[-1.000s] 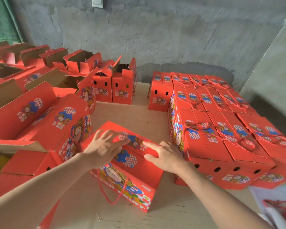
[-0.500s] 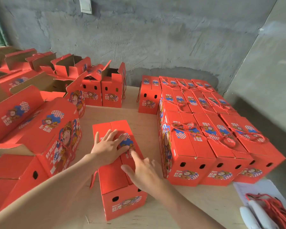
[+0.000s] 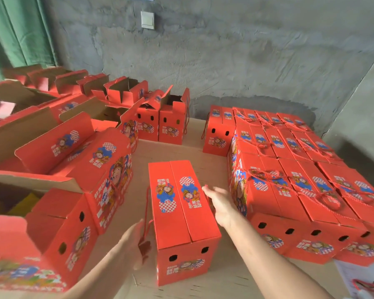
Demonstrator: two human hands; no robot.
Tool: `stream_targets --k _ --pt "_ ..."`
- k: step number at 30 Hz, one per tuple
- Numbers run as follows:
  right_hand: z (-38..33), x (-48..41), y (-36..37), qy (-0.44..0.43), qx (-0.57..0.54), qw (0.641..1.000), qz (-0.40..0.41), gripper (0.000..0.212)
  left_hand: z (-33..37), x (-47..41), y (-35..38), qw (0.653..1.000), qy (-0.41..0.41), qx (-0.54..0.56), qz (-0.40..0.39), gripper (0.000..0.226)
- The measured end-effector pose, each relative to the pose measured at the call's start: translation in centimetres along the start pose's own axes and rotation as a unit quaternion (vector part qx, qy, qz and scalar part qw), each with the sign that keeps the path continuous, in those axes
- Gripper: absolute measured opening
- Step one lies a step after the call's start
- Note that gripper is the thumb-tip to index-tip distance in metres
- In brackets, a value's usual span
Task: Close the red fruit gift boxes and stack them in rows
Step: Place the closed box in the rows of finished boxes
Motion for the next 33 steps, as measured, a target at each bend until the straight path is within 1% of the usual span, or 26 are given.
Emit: stream_targets --k 1,2,4,6,8,10,12,14,16,18,19,21,23,24,25,26,27,28,29,30,31,32,33 --pt "-1.5 0.3 0.6 -0.036 0.025 0.999 0.003 0.02 -0.5 -0.3 0.5 0.999 -0.032 0.019 -0.027 0.04" --pt "-3.1 0.8 1.2 -0.074 0.059 0.995 0.008 0.017 -0.6 -0.5 1.1 0.997 -0.042 0.036 -0.05 0.036" --pt "-6.3 2.1 2.9 -0.164 0.095 0.982 -0.005 0.02 0.0 -1.3 1.9 0.996 -0.028 0.051 -0.069 0.02" --pt "-8.9 3.9 4.9 -0.234 0.099 0.965 -0.059 0.017 1.5 -1.3 2.5 0.996 0.002 0.058 -0.068 0.019" --pt "-10.1 5.3 6.4 -0.268 0.103 0.952 -0.109 0.019 4.1 -0.8 2.9 0.994 0.073 0.056 -0.055 0.02" --pt "-10.2 5.9 7.0 -0.268 0.104 0.948 -0.137 0.017 6.8 0.6 3.8 0.99 0.123 0.043 -0.06 0.016" --pt "-9.5 6.0 7.3 -0.231 0.083 0.956 -0.164 0.016 8.1 1.4 4.8 0.989 0.115 0.025 -0.093 0.008" --pt "-8.6 5.9 7.6 -0.186 0.06 0.961 -0.195 0.015 8.1 1.3 5.0 0.989 0.091 0.0 -0.113 0.014" --pt "-8.3 5.8 8.0 -0.164 0.074 0.962 -0.205 0.013 7.8 1.3 4.9 0.989 0.089 -0.014 -0.114 0.016" --pt "-7.8 5.6 8.4 -0.15 0.109 0.963 -0.195 0.015 8.3 2.0 4.8 0.987 0.124 -0.012 -0.1 0.015" --pt "-7.6 5.5 8.5 -0.148 0.127 0.964 -0.182 0.017 9.3 2.6 5.2 0.981 0.166 -0.017 -0.097 0.018" --pt "-7.5 5.1 8.7 -0.158 0.159 0.964 -0.146 0.019 12.0 5.5 6.7 0.949 0.28 -0.057 -0.13 0.028" --pt "-7.5 5.0 9.0 -0.166 0.201 0.958 -0.119 0.016 14.5 9.6 8.7 0.902 0.37 -0.08 -0.208 0.04" --pt "-7.6 5.1 9.5 -0.164 0.215 0.955 -0.121 0.014 15.6 11.5 9.6 0.874 0.411 -0.1 -0.238 0.042" --pt "-7.6 5.2 10.0 -0.162 0.213 0.954 -0.134 0.016 16.5 13.2 10.4 0.843 0.451 -0.144 -0.256 0.041" --pt "-7.6 5.3 10.6 -0.159 0.189 0.956 -0.158 0.016 17.0 14.4 11.1 0.807 0.488 -0.212 -0.256 0.038" --pt "-7.7 5.6 11.0 -0.154 0.148 0.96 -0.183 0.015 17.4 15.1 11.5 0.763 0.529 -0.293 -0.228 0.034" --pt "-8.0 5.8 11.0 -0.139 0.104 0.966 -0.194 0.015 17.7 15.4 11.5 0.715 0.573 -0.362 -0.171 0.032" --pt "-8.4 5.8 10.5 -0.116 0.062 0.974 -0.182 0.016 18.3 15.3 10.9 0.68 0.611 -0.393 -0.1 0.032" --pt "-9.0 5.5 9.7 -0.091 0.025 0.983 -0.159 0.019 18.8 14.9 9.8 0.682 0.623 -0.381 -0.041 0.032" --pt "-9.6 5.3 8.7 -0.073 -0.006 0.988 -0.135 0.022 18.9 14.1 8.6 0.706 0.614 -0.353 -0.005 0.031" --pt "-10.4 5.0 7.8 -0.065 -0.024 0.991 -0.115 0.023 18.7 12.8 7.6 0.729 0.595 -0.338 0.015 0.028" --pt "-11.2 5.0 7.2 -0.065 -0.024 0.993 -0.1 0.022 17.9 11.5 7.0 0.742 0.57 -0.352 0.016 0.028"
Point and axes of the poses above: each hand's wrist, its own x-axis away from the middle knuckle, its own y-axis out of the palm, z = x × y, the point moved 7 cm from there along -x, towards the middle knuckle, and after that the axes turned 7 degrees about x, right-handed, at the moved point
